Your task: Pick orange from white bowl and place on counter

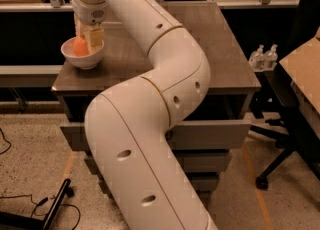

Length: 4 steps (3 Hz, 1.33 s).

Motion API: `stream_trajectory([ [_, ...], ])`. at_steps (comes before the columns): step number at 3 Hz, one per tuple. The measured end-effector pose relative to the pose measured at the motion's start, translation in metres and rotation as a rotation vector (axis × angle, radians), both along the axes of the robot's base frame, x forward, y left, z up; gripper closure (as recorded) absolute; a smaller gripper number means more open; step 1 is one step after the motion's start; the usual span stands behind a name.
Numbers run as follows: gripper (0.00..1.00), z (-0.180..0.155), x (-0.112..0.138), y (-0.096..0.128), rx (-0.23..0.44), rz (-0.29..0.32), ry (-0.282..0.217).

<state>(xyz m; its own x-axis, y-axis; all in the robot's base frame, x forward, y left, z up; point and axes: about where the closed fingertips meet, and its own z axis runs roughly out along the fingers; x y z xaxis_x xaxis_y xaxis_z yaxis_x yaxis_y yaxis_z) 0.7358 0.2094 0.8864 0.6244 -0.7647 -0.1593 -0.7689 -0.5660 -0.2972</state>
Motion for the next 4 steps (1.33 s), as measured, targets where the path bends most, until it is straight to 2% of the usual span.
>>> stream_trajectory([
  [1, 0.97, 0.000, 0.001, -0.002, 0.000, 0.007, -0.001],
  [3, 1.00, 0.034, 0.002, -0.012, 0.050, 0.005, -0.052],
  [4, 1.00, 0.061, 0.002, -0.029, 0.087, -0.024, -0.088],
])
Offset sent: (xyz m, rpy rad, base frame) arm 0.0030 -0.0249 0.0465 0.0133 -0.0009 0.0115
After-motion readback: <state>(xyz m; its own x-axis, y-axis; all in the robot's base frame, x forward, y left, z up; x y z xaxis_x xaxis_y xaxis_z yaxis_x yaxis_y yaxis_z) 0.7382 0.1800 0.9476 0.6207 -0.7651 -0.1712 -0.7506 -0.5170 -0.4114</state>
